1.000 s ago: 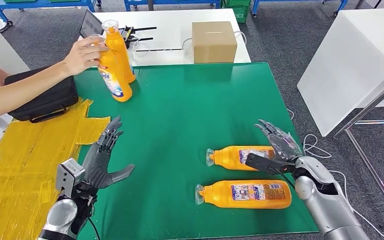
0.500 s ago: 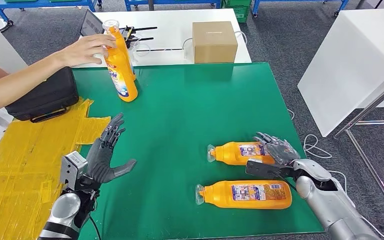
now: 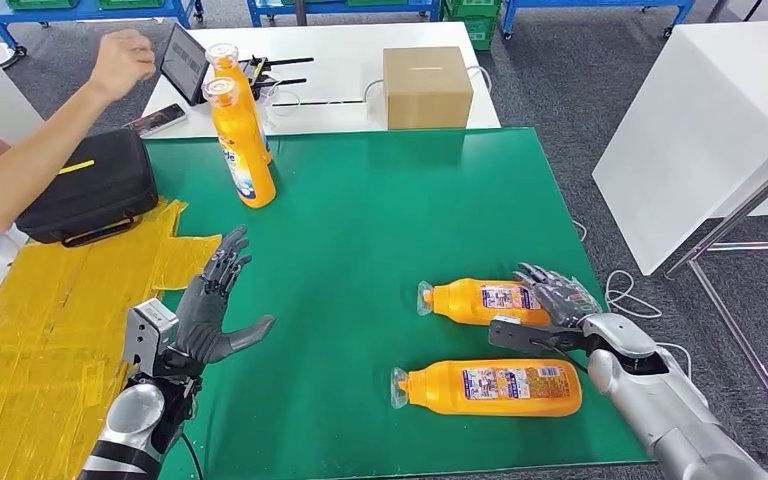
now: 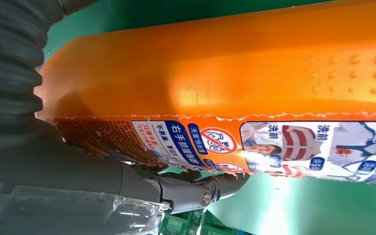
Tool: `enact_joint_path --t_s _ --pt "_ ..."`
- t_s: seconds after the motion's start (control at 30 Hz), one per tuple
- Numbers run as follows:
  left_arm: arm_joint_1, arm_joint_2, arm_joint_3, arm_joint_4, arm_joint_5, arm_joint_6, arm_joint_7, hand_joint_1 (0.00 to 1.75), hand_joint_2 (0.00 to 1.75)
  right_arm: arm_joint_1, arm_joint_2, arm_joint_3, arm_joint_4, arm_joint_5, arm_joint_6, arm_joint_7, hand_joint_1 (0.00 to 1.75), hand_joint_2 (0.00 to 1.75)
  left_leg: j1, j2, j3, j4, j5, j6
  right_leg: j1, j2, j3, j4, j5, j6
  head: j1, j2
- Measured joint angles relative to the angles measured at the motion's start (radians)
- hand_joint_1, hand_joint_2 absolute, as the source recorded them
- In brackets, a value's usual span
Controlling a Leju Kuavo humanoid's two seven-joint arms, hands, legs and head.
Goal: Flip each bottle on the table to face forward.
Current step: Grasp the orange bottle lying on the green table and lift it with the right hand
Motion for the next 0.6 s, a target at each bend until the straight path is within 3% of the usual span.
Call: enact_joint_path --t_s 0.03,0.1,0.13,0.17,0.6 --pt "0.000 0.000 0.000 0.000 0.000 0.000 0.000 0.00 1.75 -0.001 0.001 0.002 0.003 0.002 -0.001 0.002 0.46 1.75 0.000 0.000 0.001 0.000 0.000 0.000 0.000 0.000 0.001 0.000 0.000 0.000 0.000 0.000" --pt "0.000 -0.001 0.000 0.000 0.000 0.000 0.001 0.00 1.75 -0.005 0.004 0.006 0.010 0.009 -0.004 0.006 1.31 1.75 0.000 0.000 0.002 0.000 0.000 0.000 0.000 0.000 0.002 0.000 0.000 0.000 0.000 0.000" --pt "0.000 -0.001 0.000 0.000 0.000 0.001 0.002 0.00 1.75 -0.006 0.005 0.008 0.014 0.017 -0.007 0.008 1.62 1.75 0.000 0.000 0.003 0.000 0.000 0.000 0.000 0.000 0.003 0.000 0.000 0.000 0.000 0.000" --pt "0.000 -0.001 0.000 0.000 0.000 0.001 0.003 0.00 1.75 -0.007 0.007 0.010 0.019 0.024 -0.010 0.011 1.73 1.75 0.000 0.000 0.003 0.000 0.000 0.000 0.000 0.000 0.003 0.000 0.000 0.000 0.000 0.000" --pt "0.000 -0.003 0.000 0.002 -0.006 0.003 0.006 0.00 1.75 -0.029 0.040 0.008 0.072 0.056 -0.048 0.010 1.75 1.75 0.000 0.001 0.005 0.000 0.000 0.000 0.001 0.001 0.005 0.000 0.000 0.000 0.000 0.000"
